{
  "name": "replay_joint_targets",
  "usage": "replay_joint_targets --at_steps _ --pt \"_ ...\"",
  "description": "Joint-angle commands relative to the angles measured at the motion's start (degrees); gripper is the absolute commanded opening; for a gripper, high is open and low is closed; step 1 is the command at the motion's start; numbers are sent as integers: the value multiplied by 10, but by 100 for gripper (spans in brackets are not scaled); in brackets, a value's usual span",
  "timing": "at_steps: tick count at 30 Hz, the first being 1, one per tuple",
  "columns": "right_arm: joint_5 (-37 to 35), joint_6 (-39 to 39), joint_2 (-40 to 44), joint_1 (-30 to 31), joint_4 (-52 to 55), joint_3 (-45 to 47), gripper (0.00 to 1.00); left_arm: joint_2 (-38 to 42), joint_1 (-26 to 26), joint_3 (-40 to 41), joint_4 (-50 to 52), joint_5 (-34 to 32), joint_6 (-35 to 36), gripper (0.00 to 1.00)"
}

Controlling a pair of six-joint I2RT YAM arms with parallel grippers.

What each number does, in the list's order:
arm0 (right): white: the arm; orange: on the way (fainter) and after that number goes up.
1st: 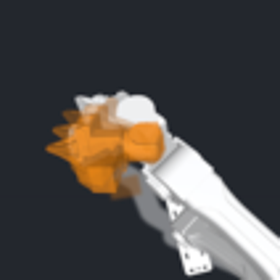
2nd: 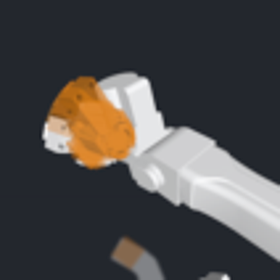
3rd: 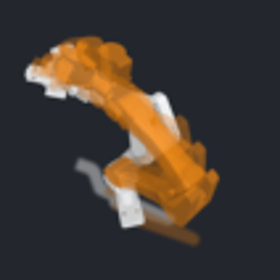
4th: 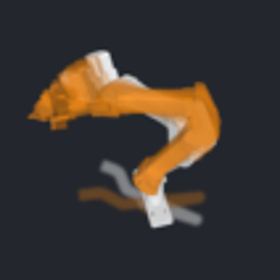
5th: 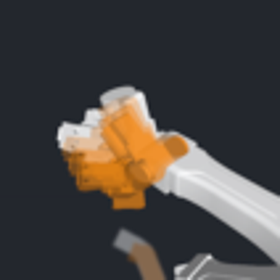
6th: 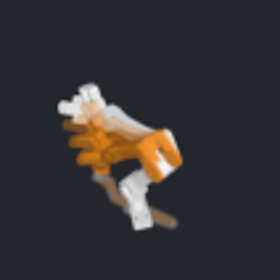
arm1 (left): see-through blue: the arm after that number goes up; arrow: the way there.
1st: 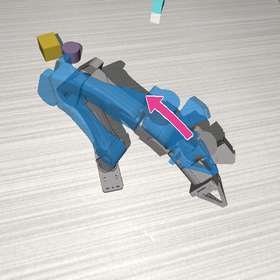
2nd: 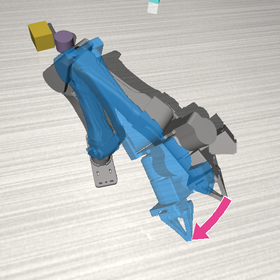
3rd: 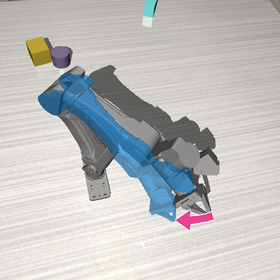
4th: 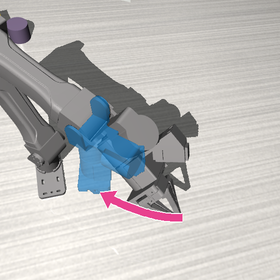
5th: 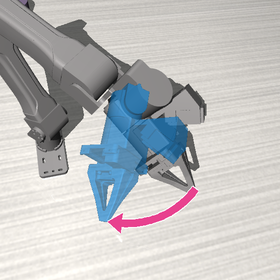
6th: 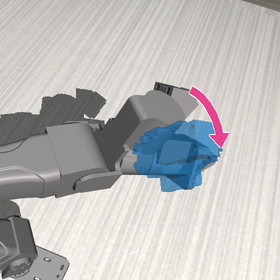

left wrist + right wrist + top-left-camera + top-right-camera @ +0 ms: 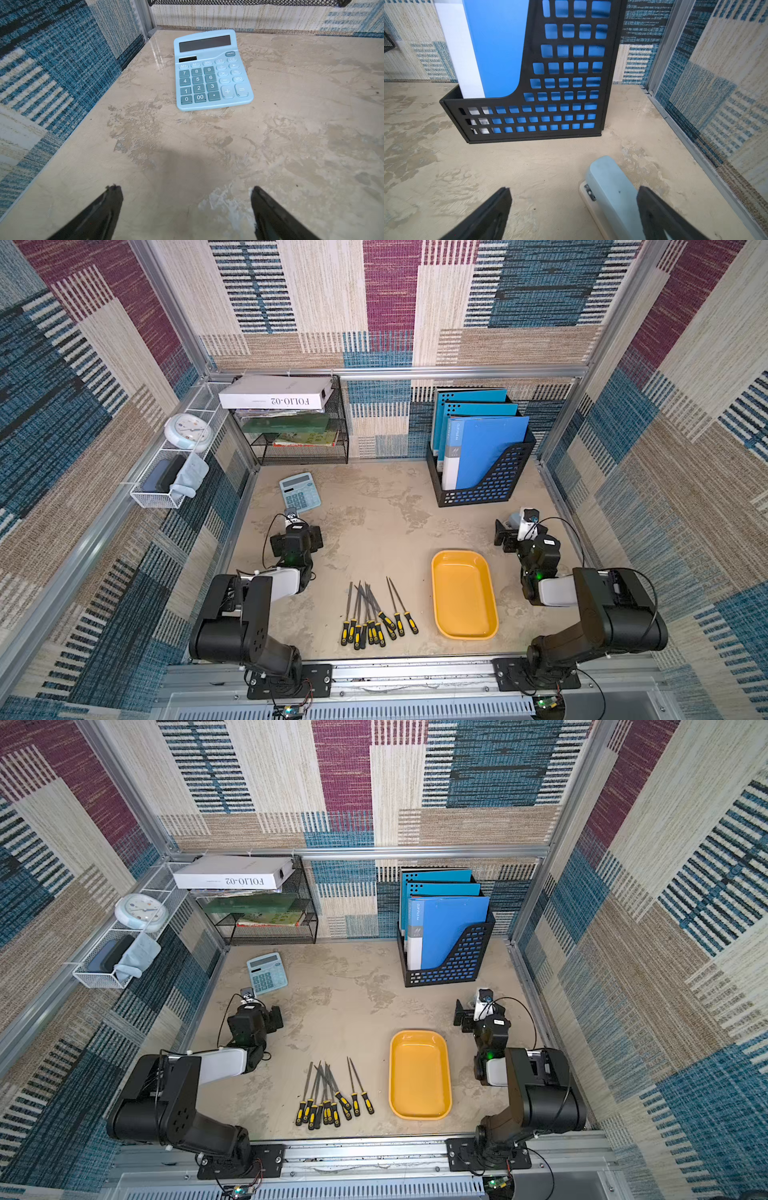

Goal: Put the file tool into the storage box
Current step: Pick up the file tool from the center of the board.

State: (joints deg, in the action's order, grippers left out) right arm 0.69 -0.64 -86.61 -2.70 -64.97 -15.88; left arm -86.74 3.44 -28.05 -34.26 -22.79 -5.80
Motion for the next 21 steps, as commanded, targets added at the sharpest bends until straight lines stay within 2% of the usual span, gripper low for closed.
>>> replay_joint_targets --at_steps 1,21 --pt "5 -1 2 0 -6 1 99 1 0 0 -15 -7 -1 100" --pt "8 0 2 -1 -2 -3 99 4 0 1 -22 -4 5 100"
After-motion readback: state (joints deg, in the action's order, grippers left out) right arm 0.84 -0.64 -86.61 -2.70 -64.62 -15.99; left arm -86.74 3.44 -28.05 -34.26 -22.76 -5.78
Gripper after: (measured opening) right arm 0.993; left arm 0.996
